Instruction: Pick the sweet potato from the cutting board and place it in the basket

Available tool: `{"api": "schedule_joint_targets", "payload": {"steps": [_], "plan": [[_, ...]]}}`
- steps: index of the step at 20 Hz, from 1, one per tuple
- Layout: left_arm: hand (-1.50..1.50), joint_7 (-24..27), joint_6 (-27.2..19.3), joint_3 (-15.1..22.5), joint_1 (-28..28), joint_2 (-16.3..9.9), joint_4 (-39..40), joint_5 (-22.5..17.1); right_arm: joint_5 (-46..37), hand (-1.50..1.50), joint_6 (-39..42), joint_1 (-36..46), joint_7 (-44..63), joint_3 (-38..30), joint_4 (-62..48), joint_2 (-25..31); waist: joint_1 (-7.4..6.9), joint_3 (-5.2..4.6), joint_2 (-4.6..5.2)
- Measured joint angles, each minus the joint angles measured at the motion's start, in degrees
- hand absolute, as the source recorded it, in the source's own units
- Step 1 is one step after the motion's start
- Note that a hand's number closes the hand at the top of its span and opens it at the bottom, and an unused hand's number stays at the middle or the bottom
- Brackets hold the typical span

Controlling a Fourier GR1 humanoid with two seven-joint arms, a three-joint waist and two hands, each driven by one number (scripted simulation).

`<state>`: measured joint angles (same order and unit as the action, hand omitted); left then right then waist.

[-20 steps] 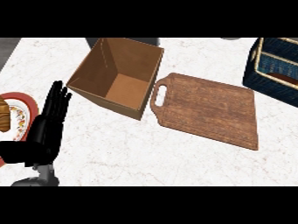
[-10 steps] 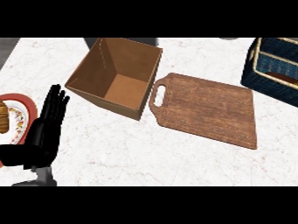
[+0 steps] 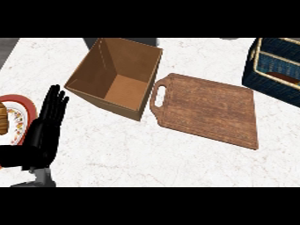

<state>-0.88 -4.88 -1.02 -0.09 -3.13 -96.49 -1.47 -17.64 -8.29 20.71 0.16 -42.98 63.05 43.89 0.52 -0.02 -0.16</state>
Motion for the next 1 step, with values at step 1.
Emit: {"api": "schedule_joint_targets", "payload": {"steps": [1], "plan": [[0.0,0.0,-0.3,0.0,-0.4,0.2,0.4,0.2,1.4,-1.5,1.6,-0.4,-0.4,-0.8,-0.1,1.0,-0.03,0.03,0.02]]}}
